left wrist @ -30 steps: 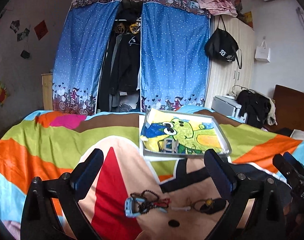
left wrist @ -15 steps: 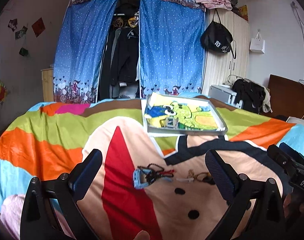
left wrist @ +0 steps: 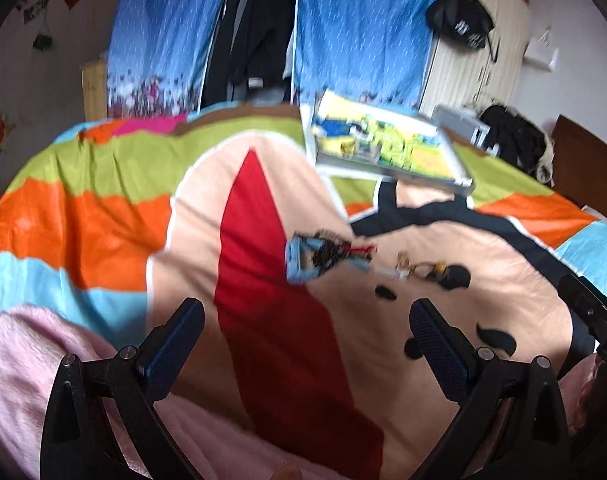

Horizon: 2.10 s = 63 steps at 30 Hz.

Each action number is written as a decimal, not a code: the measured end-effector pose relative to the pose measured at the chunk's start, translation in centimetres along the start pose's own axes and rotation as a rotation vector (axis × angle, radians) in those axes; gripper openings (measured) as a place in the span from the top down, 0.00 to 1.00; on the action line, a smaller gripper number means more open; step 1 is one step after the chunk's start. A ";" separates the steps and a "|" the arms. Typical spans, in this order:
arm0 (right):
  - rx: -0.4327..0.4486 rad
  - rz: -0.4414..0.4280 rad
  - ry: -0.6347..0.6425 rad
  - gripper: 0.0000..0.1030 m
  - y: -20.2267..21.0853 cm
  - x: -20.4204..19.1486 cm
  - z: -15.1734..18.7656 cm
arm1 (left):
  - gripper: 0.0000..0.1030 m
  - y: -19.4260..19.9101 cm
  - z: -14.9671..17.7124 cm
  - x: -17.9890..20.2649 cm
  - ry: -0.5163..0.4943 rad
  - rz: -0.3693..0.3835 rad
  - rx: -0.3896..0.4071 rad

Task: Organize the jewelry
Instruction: 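Move both open tools back over the remaining jewelry, then grasp the red bead bracelet with the left tool while the right tool grasps the yellow-bead cord bracelet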

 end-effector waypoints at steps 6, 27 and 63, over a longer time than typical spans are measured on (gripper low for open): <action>-0.107 0.021 0.016 0.00 -1.4 -0.4 1.1 | 0.02 -1.9 -0.1 -0.5 0.014 -0.019 -0.105; -0.493 -0.035 -0.136 0.00 -10.8 2.9 1.6 | 0.02 -11.4 -5.0 -1.3 -0.144 0.094 -0.339; -0.580 -0.054 -0.060 0.38 -23.2 2.5 1.3 | 0.62 -20.7 -4.7 1.2 -0.408 0.228 -0.341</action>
Point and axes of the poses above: each gripper's, at about its wrist camera, not at the fingertips, and y roughly against the way its jaws point, x to its right, z to its underside, the point moved 1 cm from there along -y, roughly the way its jaws point, and after that the axes turned 12 degrees about z, right-handed, at the moved point
